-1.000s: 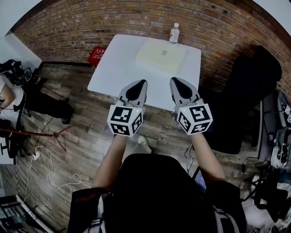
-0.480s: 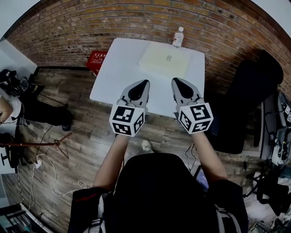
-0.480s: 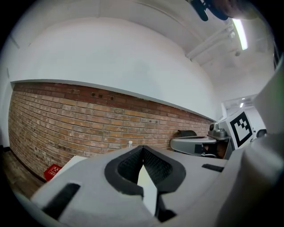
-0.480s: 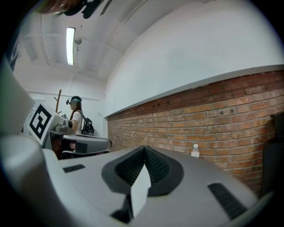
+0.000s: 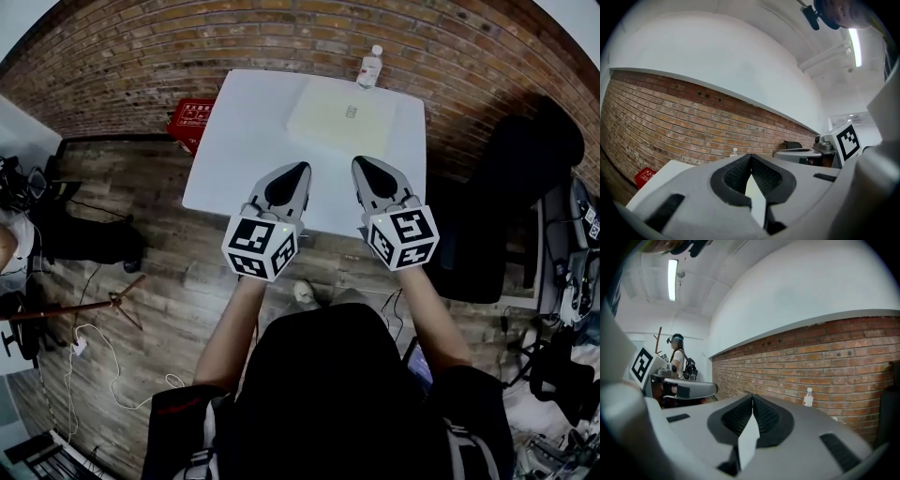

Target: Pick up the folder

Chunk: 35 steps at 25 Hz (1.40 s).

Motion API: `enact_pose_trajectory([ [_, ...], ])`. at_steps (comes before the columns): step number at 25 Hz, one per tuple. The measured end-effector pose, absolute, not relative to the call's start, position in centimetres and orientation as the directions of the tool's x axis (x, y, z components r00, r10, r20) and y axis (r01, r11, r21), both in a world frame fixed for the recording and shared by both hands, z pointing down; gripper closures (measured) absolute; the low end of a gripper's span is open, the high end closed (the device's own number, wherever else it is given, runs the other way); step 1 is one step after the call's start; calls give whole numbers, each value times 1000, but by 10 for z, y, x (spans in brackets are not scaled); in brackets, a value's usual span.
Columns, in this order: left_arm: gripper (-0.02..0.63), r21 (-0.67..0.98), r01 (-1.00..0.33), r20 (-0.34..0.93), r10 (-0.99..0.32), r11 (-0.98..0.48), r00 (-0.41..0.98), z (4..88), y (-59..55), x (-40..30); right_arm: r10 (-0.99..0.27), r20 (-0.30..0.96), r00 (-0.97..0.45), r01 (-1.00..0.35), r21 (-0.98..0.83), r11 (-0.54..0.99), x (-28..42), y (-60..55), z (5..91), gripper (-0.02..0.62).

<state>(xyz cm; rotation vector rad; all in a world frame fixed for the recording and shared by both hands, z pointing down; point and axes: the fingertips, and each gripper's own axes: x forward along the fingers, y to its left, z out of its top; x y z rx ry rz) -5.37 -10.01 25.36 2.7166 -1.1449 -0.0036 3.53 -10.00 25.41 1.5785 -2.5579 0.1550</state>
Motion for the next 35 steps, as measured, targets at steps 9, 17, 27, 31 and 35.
enact_pose_trajectory([
  [9,593,216,-699,98,-697,-682,710,273,-117,-48,-869,221,-444,-892,-13,452,40,-113,273,566],
  [17,592,249,-712,138,-703,-657,697,296,-140,-34,-817,299,-493,-864,-58,500,49,-136,304,566],
  [27,592,305,-728,200,-706,-614,679,338,-170,-15,-755,411,-512,-843,-73,532,68,-172,351,565],
  [31,593,322,-739,219,-712,-592,667,354,-185,-12,-728,456,-512,-834,-62,548,74,-191,371,563],
  [35,593,346,-751,252,-716,-562,652,374,-189,-12,-687,524,-504,-815,-26,578,78,-204,398,537],
])
